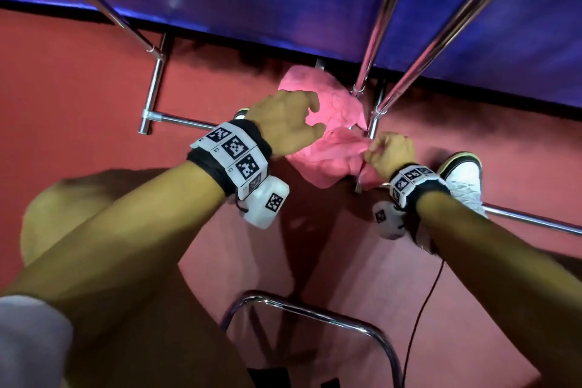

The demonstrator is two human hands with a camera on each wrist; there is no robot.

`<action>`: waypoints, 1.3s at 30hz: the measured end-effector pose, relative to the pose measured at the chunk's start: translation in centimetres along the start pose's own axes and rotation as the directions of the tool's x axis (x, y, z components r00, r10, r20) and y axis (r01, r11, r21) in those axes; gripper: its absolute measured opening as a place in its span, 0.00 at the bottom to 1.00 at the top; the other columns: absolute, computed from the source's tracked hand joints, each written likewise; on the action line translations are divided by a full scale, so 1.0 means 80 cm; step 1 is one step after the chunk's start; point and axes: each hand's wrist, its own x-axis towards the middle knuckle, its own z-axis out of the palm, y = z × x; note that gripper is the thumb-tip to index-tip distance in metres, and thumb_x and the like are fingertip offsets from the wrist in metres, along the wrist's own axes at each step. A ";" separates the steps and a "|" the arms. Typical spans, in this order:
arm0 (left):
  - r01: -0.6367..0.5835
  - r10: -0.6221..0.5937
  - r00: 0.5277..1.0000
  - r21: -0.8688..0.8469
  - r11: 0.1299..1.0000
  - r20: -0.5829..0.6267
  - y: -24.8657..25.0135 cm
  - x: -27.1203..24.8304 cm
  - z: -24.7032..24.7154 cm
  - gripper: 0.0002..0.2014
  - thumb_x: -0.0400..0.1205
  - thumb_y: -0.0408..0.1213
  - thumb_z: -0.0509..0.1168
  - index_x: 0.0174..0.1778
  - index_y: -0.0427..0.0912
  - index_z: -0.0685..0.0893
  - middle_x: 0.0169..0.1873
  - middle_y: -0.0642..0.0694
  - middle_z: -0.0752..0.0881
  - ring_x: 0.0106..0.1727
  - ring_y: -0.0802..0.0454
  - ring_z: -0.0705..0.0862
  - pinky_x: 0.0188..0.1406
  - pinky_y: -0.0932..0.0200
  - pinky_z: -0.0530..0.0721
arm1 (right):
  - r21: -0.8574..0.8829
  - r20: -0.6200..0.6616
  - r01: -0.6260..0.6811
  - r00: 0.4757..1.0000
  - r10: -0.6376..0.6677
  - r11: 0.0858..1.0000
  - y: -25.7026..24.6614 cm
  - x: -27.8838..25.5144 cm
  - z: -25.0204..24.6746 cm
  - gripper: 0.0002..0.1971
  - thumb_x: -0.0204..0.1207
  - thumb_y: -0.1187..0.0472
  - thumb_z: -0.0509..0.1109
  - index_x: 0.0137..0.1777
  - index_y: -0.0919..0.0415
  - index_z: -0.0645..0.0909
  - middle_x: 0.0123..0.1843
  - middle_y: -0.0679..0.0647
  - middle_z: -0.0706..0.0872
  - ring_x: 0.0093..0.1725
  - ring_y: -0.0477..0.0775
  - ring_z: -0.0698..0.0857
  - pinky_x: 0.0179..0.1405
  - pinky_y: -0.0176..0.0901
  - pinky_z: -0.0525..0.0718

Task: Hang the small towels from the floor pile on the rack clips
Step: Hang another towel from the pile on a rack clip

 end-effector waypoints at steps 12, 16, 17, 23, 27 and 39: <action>-0.283 0.297 0.954 -0.220 0.933 0.033 0.069 -0.024 -0.014 0.16 0.68 0.48 0.81 0.42 0.46 0.84 0.38 0.51 0.87 0.39 0.54 0.84 0.43 0.58 0.81 | 0.657 -0.100 0.225 0.972 -0.212 0.719 -0.103 -0.099 -0.165 0.16 0.61 0.76 0.66 0.32 0.55 0.67 0.30 0.51 0.72 0.26 0.41 0.69 0.23 0.31 0.68; -0.348 0.348 0.937 -0.041 0.937 0.007 0.074 -0.046 -0.001 0.29 0.63 0.54 0.81 0.56 0.48 0.81 0.52 0.49 0.85 0.52 0.46 0.82 0.54 0.52 0.80 | 0.802 -0.064 0.188 0.971 -0.232 0.567 -0.125 -0.156 -0.211 0.16 0.61 0.79 0.65 0.33 0.57 0.68 0.26 0.48 0.72 0.23 0.41 0.71 0.22 0.31 0.71; -0.362 0.361 0.932 -0.071 0.930 -0.027 0.075 -0.053 0.001 0.32 0.61 0.57 0.80 0.58 0.49 0.79 0.54 0.48 0.85 0.54 0.45 0.82 0.56 0.50 0.81 | 0.824 -0.054 0.179 0.969 -0.241 0.537 -0.130 -0.171 -0.220 0.17 0.64 0.81 0.64 0.34 0.58 0.68 0.25 0.48 0.72 0.22 0.42 0.72 0.21 0.32 0.72; -0.501 0.474 0.865 -0.351 0.791 -0.166 0.109 -0.110 0.000 0.23 0.67 0.57 0.65 0.49 0.43 0.85 0.43 0.46 0.89 0.47 0.45 0.87 0.50 0.47 0.85 | 0.885 -0.063 0.193 0.951 -0.301 0.424 -0.156 -0.245 -0.263 0.16 0.68 0.81 0.65 0.37 0.58 0.72 0.31 0.58 0.74 0.31 0.54 0.79 0.28 0.37 0.80; -0.512 0.479 0.853 -0.505 0.695 -0.206 0.126 -0.149 -0.014 0.17 0.75 0.48 0.64 0.46 0.35 0.81 0.41 0.37 0.86 0.41 0.39 0.83 0.49 0.38 0.84 | 0.833 -0.163 0.318 0.923 -0.348 0.452 -0.166 -0.282 -0.291 0.13 0.68 0.77 0.72 0.42 0.58 0.78 0.36 0.54 0.84 0.34 0.49 0.83 0.36 0.39 0.84; -0.458 -0.031 0.862 -0.805 0.376 -0.505 0.087 -0.185 -0.060 0.01 0.72 0.40 0.60 0.35 0.49 0.74 0.30 0.56 0.73 0.34 0.57 0.68 0.42 0.55 0.68 | -0.308 -0.015 0.173 0.982 -0.187 0.936 -0.134 -0.324 -0.299 0.14 0.66 0.52 0.84 0.43 0.53 0.82 0.42 0.53 0.85 0.44 0.55 0.84 0.41 0.40 0.76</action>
